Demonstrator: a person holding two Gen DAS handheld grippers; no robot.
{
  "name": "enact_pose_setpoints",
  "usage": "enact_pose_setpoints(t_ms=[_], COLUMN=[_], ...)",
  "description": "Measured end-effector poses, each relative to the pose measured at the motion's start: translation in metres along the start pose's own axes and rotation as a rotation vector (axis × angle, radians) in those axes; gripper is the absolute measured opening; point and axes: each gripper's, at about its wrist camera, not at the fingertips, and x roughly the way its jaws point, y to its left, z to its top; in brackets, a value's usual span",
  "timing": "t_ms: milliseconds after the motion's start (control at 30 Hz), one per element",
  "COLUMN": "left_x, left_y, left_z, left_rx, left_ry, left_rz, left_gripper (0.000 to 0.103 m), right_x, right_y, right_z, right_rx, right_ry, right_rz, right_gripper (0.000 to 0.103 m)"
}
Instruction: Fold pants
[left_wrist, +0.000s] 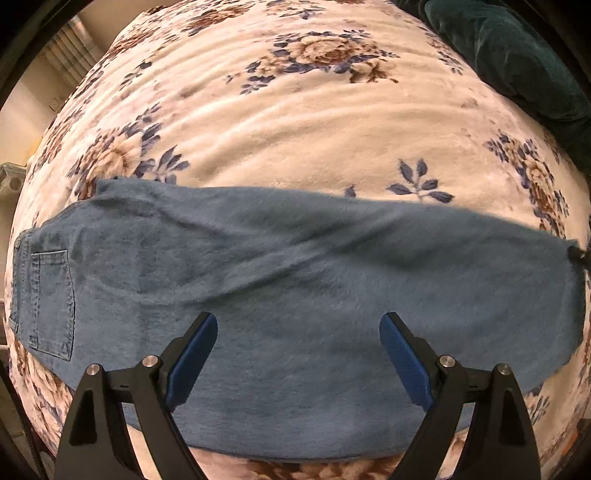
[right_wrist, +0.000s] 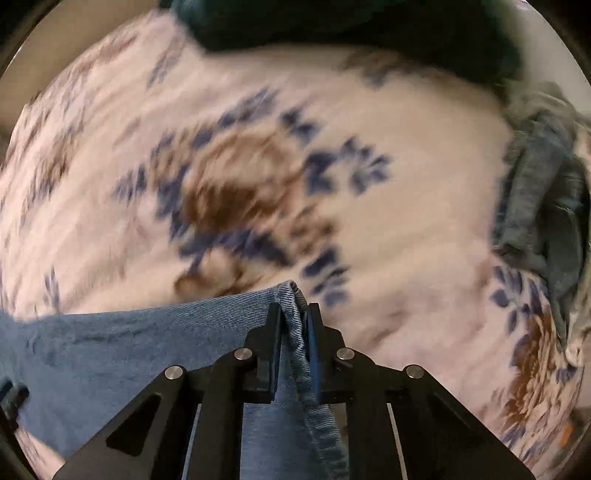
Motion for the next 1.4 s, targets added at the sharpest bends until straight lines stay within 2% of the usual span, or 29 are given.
enact_pose_setpoints(t_ms=[67, 133, 200, 267, 300, 333, 367, 400, 467, 533, 633, 667, 733, 767, 833, 900, 933, 967, 1000, 1100, 1267, 1333, 1400], left_x=[0.002, 0.004, 0.004, 0.003, 0.001, 0.0, -0.001, -0.002, -0.002, 0.0, 0.005, 0.006, 0.007, 0.007, 0.005, 0.005, 0.005, 0.005, 0.004, -0.004, -0.026, -0.039, -0.054], left_y=[0.001, 0.002, 0.001, -0.001, -0.002, -0.004, -0.005, -0.007, -0.009, -0.01, -0.01, -0.011, -0.012, -0.013, -0.015, -0.017, -0.017, -0.016, -0.015, -0.004, 0.032, 0.062, 0.101], left_z=[-0.002, -0.003, -0.005, -0.007, -0.008, -0.01, -0.011, -0.012, -0.014, -0.017, -0.02, -0.021, -0.022, -0.022, -0.023, -0.024, -0.025, -0.025, -0.026, -0.028, -0.029, -0.029, -0.033], left_rx=[-0.004, -0.008, -0.004, -0.001, 0.003, 0.006, 0.008, 0.01, 0.005, -0.009, -0.026, -0.026, -0.012, 0.0, 0.043, 0.08, 0.09, 0.099, 0.104, 0.1, 0.072, 0.018, -0.046], left_ry=[0.002, 0.01, 0.015, 0.015, 0.014, 0.009, 0.006, 0.005, 0.014, 0.024, 0.046, 0.052, 0.055, 0.051, 0.034, 0.025, 0.023, 0.02, 0.018, 0.009, -0.021, -0.036, -0.049], left_rz=[0.006, 0.005, 0.007, 0.003, 0.0, -0.001, 0.0, -0.004, -0.013, -0.035, -0.066, -0.073, -0.065, -0.064, -0.035, -0.009, 0.0, 0.011, 0.017, 0.013, -0.007, -0.025, -0.036], left_gripper=[0.09, 0.09, 0.09, 0.09, 0.09, 0.09, 0.09, 0.09, 0.09, 0.09, 0.09, 0.09, 0.09, 0.09, 0.09, 0.098, 0.1, 0.1, 0.101, 0.101, 0.101, 0.101, 0.101], right_x=[0.01, 0.024, 0.037, 0.034, 0.026, 0.014, -0.006, -0.018, -0.038, -0.044, -0.02, 0.006, 0.028, 0.039, 0.046, 0.048, 0.045, 0.045, 0.046, 0.029, -0.03, -0.064, -0.103], right_y=[-0.012, -0.011, -0.016, -0.029, -0.036, -0.043, -0.057, -0.064, -0.081, -0.092, -0.101, -0.092, -0.075, -0.069, -0.066, -0.062, -0.06, -0.055, -0.052, -0.052, -0.038, -0.011, 0.033], right_z=[0.001, 0.001, 0.003, 0.007, 0.006, 0.003, -0.006, -0.015, -0.04, -0.078, -0.135, -0.151, -0.169, -0.172, -0.174, -0.172, -0.171, -0.168, -0.165, -0.159, -0.148, -0.139, -0.131], right_rx=[0.068, 0.051, 0.08, 0.14, 0.167, 0.193, 0.23, 0.259, 0.331, 0.43, 0.594, 0.652, 0.704, 0.712, 0.724, 0.762, 0.763, 0.756, 0.756, 0.753, 0.705, 0.602, 0.461], right_ry=[0.024, 0.066, 0.119, 0.147, 0.138, 0.109, 0.058, 0.043, 0.019, 0.035, 0.086, 0.103, 0.073, 0.039, -0.026, -0.087, -0.112, -0.126, -0.122, -0.15, -0.253, -0.289, -0.324], right_rz=[0.029, 0.015, 0.044, 0.133, 0.168, 0.188, 0.199, 0.199, 0.218, 0.256, 0.4, 0.501, 0.658, 0.689, 0.702, 0.696, 0.689, 0.657, 0.647, 0.627, 0.607, 0.567, 0.529], right_gripper=[0.013, 0.014, 0.019, 0.042, 0.081, 0.095, 0.095, 0.095, 0.095, 0.095, 0.095, 0.095, 0.094, 0.094, 0.094, 0.093, 0.075, 0.051, 0.016, 0.015, 0.014, 0.014, 0.014])
